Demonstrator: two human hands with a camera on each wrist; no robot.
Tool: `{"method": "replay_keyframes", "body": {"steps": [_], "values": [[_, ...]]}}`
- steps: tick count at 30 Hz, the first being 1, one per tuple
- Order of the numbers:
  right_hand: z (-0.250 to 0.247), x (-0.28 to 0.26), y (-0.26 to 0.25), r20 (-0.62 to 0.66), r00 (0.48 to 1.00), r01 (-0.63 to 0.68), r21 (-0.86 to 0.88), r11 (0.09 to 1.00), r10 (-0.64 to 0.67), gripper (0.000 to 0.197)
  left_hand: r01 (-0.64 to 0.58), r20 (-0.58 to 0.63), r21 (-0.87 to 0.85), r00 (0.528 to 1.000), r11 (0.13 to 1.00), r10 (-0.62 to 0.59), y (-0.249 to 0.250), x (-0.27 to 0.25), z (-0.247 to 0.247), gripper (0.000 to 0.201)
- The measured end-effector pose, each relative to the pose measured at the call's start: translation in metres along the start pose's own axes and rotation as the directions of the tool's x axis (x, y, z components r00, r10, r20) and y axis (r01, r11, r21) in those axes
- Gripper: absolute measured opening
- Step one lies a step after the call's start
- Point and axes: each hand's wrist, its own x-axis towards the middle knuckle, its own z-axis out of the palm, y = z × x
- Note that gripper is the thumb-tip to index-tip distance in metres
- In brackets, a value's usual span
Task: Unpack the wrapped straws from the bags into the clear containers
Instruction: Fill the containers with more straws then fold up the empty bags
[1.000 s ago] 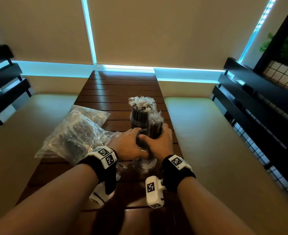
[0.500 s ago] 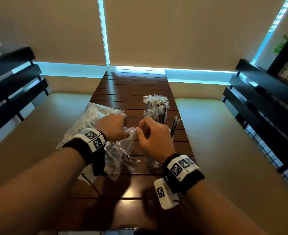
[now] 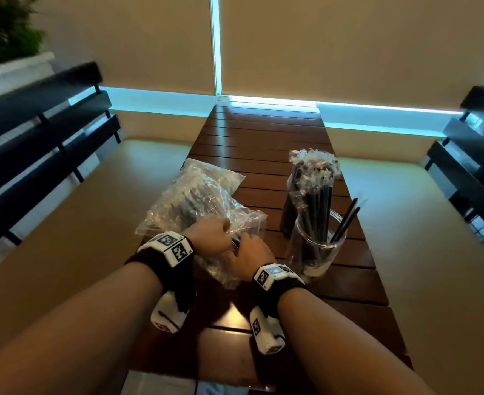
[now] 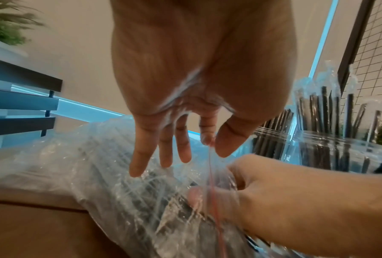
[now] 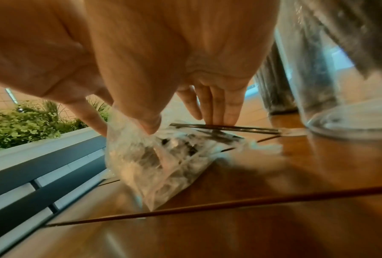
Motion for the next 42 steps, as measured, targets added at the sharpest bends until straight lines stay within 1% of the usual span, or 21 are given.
{"method": "replay_keyframes", "body": {"steps": [2, 7, 9, 12, 15, 19, 22, 24, 25, 26, 27, 28, 29, 30, 31, 32, 33, 35, 38, 40, 42], "values": [[0.008, 0.008, -0.003, 0.031, 0.999, -0.007, -0.034, 0.999, 0.008, 0.064, -0.009, -0.003, -0.024, 1.000, 1.000, 0.009, -0.004, 0.000, 0.000, 0.019], [0.009, 0.020, -0.008, 0.048, 0.999, -0.010, -0.080, 0.997, 0.014, 0.040, -0.017, -0.022, -0.037, 1.000, 0.999, 0.017, -0.008, 0.002, -0.003, 0.022], [0.008, 0.020, -0.008, 0.066, 0.996, -0.064, -0.036, 0.997, 0.066, 0.042, -0.018, -0.026, -0.052, 1.000, 0.998, 0.016, -0.006, 0.002, -0.003, 0.024], [0.004, 0.017, -0.008, 0.079, 0.994, -0.074, -0.047, 0.996, 0.077, 0.044, -0.009, -0.019, -0.077, 1.000, 0.997, 0.007, -0.006, 0.003, -0.002, 0.017], [-0.010, 0.014, -0.009, 0.084, 0.993, -0.074, -0.102, 0.992, 0.082, 0.037, 0.013, -0.043, -0.069, 0.999, 0.998, -0.016, -0.008, 0.005, -0.001, 0.012], [-0.034, 0.003, -0.008, 0.091, 0.992, -0.073, -0.184, 0.980, 0.091, 0.038, 0.019, -0.146, -0.060, 0.989, 0.998, -0.028, -0.005, 0.006, 0.002, 0.014], [-0.049, -0.011, -0.001, 0.097, 0.993, -0.044, -0.218, 0.975, 0.066, 0.032, 0.041, -0.214, -0.065, 0.975, 0.997, -0.054, -0.007, 0.009, 0.004, 0.019], [-0.057, -0.022, 0.006, 0.105, 0.993, -0.037, -0.223, 0.974, 0.062, 0.033, 0.084, -0.240, 0.006, 0.967, 0.996, -0.080, -0.007, 0.008, 0.001, 0.011], [-0.061, -0.028, 0.009, 0.113, 0.992, -0.037, -0.224, 0.974, 0.064, 0.036, 0.105, -0.268, 0.064, 0.960, 0.992, -0.085, -0.005, 0.005, -0.001, 0.015], [-0.064, -0.033, 0.012, 0.121, 0.990, -0.035, -0.233, 0.972, 0.065, 0.040, 0.113, -0.304, 0.139, 0.950, 0.984, -0.066, -0.003, 0.001, 0.000, 0.032], [-0.067, -0.038, 0.015, 0.121, 0.991, -0.033, -0.243, 0.969, 0.064, 0.044, 0.072, -0.323, 0.231, 0.947, 0.970, 0.006, 0.000, -0.002, 0.001, 0.052], [-0.069, -0.042, 0.018, 0.109, 0.992, -0.028, -0.247, 0.968, 0.057, 0.048, -0.030, -0.297, 0.352, 0.944, 0.936, 0.142, 0.004, -0.006, 0.002, 0.070], [-0.071, -0.044, 0.020, 0.090, 0.995, -0.021, -0.248, 0.968, 0.044, 0.052, -0.172, -0.204, 0.464, 0.934, 0.869, 0.294, 0.010, -0.007, 0.003, 0.083], [-0.074, -0.045, 0.021, 0.075, 0.997, -0.010, -0.247, 0.969, 0.029, 0.054, -0.309, -0.078, 0.528, 0.910, 0.791, 0.407, 0.015, -0.005, 0.006, 0.090], [-0.077, -0.046, 0.020, 0.077, 0.997, 0.002, -0.241, 0.971, 0.017, 0.052, -0.397, 0.028, 0.542, 0.890, 0.741, 0.456, 0.020, -0.002, 0.009, 0.093], [-0.078, -0.045, 0.017, 0.095, 0.995, 0.014, -0.228, 0.974, 0.008, 0.048, -0.422, 0.082, 0.525, 0.889, 0.739, 0.450, 0.023, 0.003, 0.013, 0.093], [-0.080, -0.045, 0.014, 0.112, 0.994, 0.019, -0.203, 0.979, 0.003, 0.044, -0.413, 0.078, 0.495, 0.897, 0.764, 0.434, 0.025, 0.007, 0.017, 0.090], [-0.082, -0.045, 0.010, 0.122, 0.992, 0.020, -0.139, 0.990, -0.003, 0.039, -0.370, 0.017, 0.468, 0.912, 0.802, 0.411, 0.030, 0.012, 0.024, 0.077], [-0.085, -0.047, 0.010, 0.105, 0.994, 0.008, -0.038, 0.999, -0.004, 0.031, -0.342, -0.069, 0.496, 0.901, 0.798, 0.429, 0.032, 0.016, 0.032, 0.051], [-0.091, -0.051, 0.010, 0.129, 0.992, 0.011, 0.022, 1.000, -0.014, 0.032, -0.346, -0.111, 0.464, 0.891, 0.816, 0.441, 0.028, 0.016, 0.034, 0.038], [-0.100, -0.056, 0.012, 0.154, 0.987, 0.023, 0.122, 0.992, -0.042, 0.043, -0.372, -0.095, 0.415, 0.890, 0.831, 0.446, 0.023, 0.018, 0.034, 0.034]]}}
